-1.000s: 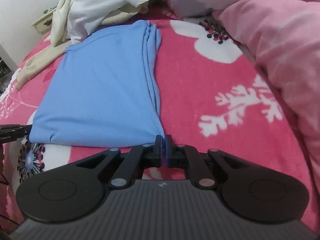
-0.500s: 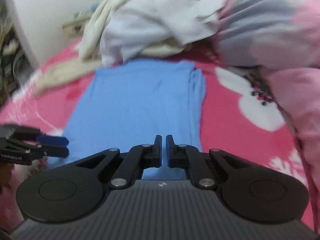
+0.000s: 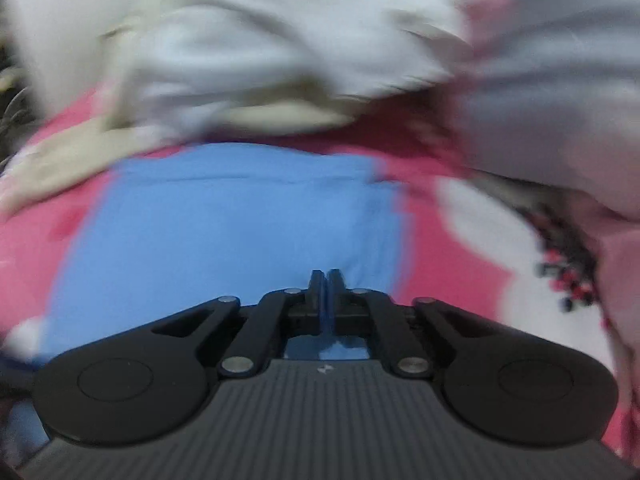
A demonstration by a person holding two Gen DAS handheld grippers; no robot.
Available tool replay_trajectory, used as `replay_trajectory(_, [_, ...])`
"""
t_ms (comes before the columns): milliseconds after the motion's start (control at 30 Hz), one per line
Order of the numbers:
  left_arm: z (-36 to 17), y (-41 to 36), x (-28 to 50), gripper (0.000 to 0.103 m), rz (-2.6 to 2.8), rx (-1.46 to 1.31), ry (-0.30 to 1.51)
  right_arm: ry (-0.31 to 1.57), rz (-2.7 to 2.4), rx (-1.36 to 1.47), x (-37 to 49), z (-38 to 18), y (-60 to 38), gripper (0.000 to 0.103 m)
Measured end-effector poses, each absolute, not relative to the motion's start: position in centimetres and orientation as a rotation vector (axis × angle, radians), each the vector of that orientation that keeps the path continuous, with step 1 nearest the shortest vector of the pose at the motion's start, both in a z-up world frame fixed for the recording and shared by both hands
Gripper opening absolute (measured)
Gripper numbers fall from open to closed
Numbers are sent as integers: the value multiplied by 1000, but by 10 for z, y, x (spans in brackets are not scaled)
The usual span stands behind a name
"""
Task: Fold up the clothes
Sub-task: 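Open both grippers and lift them off the folded T-shirt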
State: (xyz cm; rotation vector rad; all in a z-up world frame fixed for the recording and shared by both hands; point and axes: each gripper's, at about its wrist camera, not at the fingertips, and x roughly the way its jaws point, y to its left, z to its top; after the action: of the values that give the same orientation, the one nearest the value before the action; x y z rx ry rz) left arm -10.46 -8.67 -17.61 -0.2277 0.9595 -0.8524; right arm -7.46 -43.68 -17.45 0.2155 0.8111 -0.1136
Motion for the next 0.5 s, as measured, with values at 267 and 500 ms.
replay_trajectory(267, [-181, -81, -99, 32, -886, -282, 977, 748, 11, 266, -60, -141, -417, 6])
replay_trajectory(500, [-178, -84, -103, 32, -889, -248, 954, 745, -192, 332, 13, -177, -429, 7])
